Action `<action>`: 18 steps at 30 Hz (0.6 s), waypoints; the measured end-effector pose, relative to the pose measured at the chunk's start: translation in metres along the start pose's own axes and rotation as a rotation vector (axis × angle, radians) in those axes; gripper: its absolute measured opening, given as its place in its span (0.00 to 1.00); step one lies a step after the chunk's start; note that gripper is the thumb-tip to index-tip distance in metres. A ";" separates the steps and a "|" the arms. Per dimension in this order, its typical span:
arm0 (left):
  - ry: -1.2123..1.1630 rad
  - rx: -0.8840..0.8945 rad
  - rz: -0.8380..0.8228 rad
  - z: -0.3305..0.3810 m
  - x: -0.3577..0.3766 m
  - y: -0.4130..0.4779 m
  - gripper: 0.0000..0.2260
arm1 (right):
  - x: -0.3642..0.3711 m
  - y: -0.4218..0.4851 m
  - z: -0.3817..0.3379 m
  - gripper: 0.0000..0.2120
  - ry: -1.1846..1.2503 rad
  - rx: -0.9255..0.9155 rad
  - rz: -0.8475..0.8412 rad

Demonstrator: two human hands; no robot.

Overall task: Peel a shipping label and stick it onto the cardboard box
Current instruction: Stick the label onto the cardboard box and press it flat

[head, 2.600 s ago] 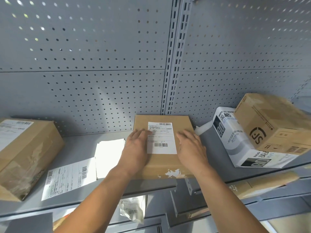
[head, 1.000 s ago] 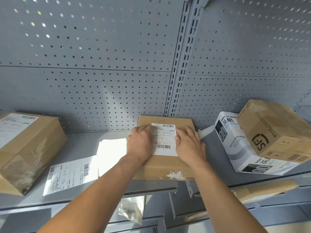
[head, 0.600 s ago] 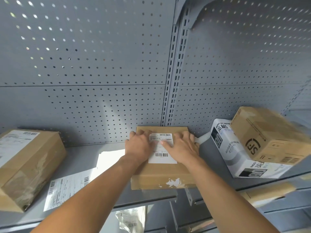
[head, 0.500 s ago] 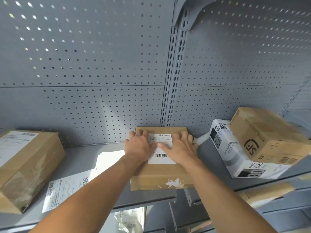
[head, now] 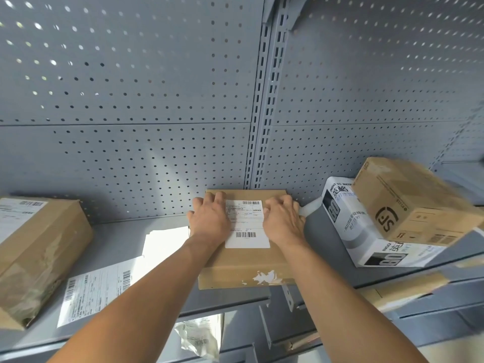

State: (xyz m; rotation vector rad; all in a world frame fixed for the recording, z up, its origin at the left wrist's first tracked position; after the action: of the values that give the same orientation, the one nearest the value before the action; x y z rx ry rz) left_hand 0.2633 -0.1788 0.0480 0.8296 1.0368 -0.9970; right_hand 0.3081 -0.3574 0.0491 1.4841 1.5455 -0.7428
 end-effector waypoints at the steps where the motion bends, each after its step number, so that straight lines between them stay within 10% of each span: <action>1: -0.009 -0.002 0.003 -0.001 0.000 0.000 0.22 | 0.000 0.000 0.000 0.13 0.005 -0.002 0.006; 5: -0.032 0.003 0.039 0.000 -0.001 -0.001 0.18 | -0.001 0.000 -0.001 0.23 -0.019 0.020 -0.006; 9: 0.031 0.019 0.020 0.001 0.001 -0.001 0.35 | 0.000 0.000 -0.003 0.39 -0.048 0.029 -0.048; 18: -0.026 -0.001 0.038 0.001 -0.003 -0.003 0.23 | -0.004 -0.004 0.001 0.15 0.018 0.001 0.002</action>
State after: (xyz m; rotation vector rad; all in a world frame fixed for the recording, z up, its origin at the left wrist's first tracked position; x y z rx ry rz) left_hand 0.2606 -0.1801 0.0514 0.8307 0.9952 -0.9725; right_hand 0.3043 -0.3603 0.0513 1.4962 1.5567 -0.7310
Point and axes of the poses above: each hand's wrist, its own y-axis towards the middle knuckle, its own x-axis out of the palm, z = x × y, the point moved 4 cm from there along y, towards the middle knuckle, and after that the axes turned 5 degrees about y, right-handed, at the moved point
